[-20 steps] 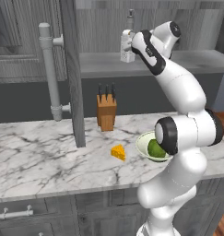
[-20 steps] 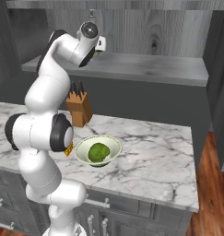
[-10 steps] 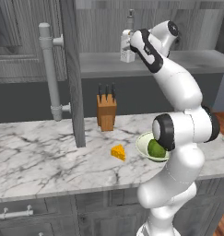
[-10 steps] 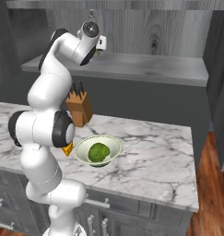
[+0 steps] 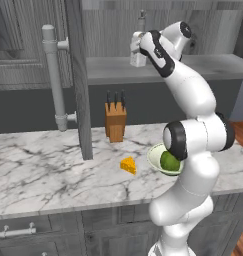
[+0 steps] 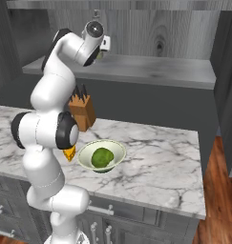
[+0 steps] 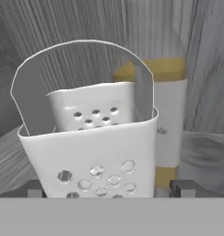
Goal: Pick the cheese from the fridge and the cheese grater from the cabinet and place them next to the salad bowl.
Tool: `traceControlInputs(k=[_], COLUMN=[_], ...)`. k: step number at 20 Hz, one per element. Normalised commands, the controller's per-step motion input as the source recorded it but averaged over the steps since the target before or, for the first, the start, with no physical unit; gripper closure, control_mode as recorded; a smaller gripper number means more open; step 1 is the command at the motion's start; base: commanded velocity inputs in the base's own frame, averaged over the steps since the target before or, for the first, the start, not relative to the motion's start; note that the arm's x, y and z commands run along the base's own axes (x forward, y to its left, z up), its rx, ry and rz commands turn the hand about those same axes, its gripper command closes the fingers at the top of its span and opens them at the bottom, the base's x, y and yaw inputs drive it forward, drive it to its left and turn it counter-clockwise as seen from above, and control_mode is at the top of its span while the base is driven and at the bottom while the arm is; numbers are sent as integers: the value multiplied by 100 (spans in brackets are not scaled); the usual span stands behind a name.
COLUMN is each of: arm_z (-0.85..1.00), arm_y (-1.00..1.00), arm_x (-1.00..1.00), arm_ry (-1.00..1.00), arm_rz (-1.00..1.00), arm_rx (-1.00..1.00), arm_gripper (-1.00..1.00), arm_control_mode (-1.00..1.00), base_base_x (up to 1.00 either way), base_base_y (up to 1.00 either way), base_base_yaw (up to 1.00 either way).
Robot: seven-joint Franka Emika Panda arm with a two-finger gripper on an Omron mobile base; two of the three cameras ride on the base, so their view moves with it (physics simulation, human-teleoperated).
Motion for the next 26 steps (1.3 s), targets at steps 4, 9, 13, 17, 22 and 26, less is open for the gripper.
traceControlInputs(k=[4,9,13,17,22,26], arm_z=[-1,-6,-14,-4,-1,0], arm_y=[4,6,9,5,0,-2], arm_x=[12,11,15,9,-3,-30], arm_ry=[0,0,0,0,0,0], arm_rz=[0,0,0,0,0,0], arm_rx=[0,0,0,0,0,0], arm_gripper=[-100,-100,-100,100,100,100], arm_control_mode=[-100,-100,-100,-100,-100,-100], base_base_x=[0,0,0,0,0,0], base_base_y=[0,0,0,0,0,0], base_base_yaw=[0,0,0,0,0,0])
